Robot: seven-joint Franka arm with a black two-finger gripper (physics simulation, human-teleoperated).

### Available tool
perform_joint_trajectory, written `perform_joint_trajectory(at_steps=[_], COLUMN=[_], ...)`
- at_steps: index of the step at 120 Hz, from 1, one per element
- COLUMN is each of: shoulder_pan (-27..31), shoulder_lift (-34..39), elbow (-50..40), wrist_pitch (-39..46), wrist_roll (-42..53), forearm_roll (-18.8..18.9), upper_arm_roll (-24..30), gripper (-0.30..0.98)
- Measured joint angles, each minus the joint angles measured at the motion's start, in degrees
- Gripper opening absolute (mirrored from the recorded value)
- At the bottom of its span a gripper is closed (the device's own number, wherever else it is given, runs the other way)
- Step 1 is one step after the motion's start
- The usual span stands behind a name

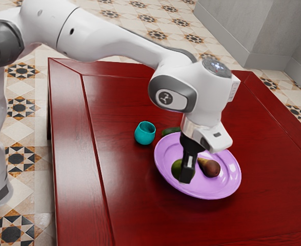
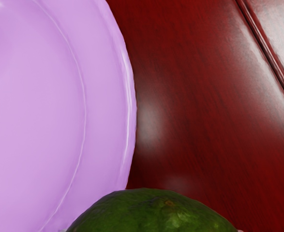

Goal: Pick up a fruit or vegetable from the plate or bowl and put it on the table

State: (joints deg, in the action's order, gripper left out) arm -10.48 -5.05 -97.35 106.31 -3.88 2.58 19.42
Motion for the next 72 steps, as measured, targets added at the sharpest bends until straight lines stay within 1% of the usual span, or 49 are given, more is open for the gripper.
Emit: perform_joint_trajectory(at_steps=[38,44,52,61,72], shoulder_pan=[-2.6,-2.7,-2.9,-2.8,-2.8], shoulder_lift=[-1.2,-1.3,-1.3,-1.3,-1.3], elbow=[0.6,0.6,0.6,0.6,0.6], wrist_pitch=[0.0,0.0,0.1,0.1,0.1], wrist_roll=[-0.2,-0.1,-0.1,-0.1,-0.2], forearm_roll=[0.1,0.0,-0.3,-0.4,-0.5], upper_arm_roll=[0.0,-0.1,-0.3,-0.3,-0.3], gripper=[0.30,0.42,0.52,0.59,0.63])
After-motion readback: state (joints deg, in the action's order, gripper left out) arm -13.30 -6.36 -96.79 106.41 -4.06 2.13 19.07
